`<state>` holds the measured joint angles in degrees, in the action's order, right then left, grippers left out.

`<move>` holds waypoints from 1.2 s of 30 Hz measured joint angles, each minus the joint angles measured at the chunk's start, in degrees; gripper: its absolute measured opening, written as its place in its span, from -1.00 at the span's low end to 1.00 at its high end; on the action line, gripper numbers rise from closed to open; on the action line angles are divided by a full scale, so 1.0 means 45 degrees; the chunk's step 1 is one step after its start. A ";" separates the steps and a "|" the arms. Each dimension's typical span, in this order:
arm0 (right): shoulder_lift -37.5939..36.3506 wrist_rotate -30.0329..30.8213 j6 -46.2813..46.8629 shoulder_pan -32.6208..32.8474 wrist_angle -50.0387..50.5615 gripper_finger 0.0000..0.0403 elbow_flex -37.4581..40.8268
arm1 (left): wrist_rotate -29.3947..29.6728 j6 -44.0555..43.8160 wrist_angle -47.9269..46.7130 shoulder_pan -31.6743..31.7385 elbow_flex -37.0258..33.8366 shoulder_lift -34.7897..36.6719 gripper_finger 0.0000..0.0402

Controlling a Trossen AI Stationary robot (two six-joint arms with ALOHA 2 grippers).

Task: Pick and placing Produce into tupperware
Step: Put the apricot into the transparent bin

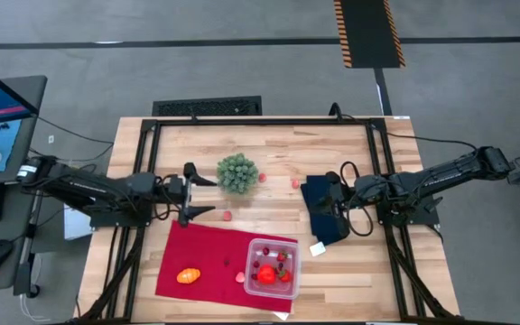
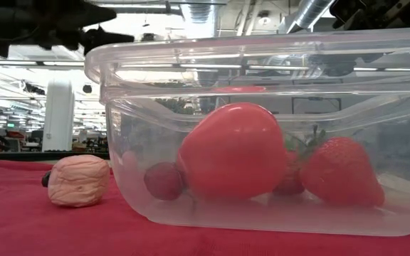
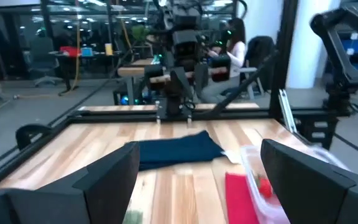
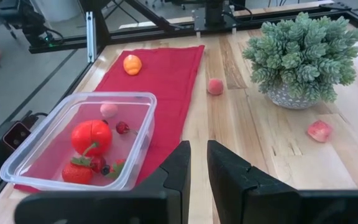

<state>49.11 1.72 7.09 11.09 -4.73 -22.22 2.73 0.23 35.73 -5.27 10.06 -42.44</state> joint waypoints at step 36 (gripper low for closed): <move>0.0002 0.0039 0.2039 -0.0191 -0.3397 -0.62 -0.0332 | 0.0260 0.1814 0.2283 0.0053 -0.0892 0.1104 0.63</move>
<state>49.12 1.89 16.27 10.23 -20.02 -23.71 3.90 8.40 46.00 -5.04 6.04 -37.47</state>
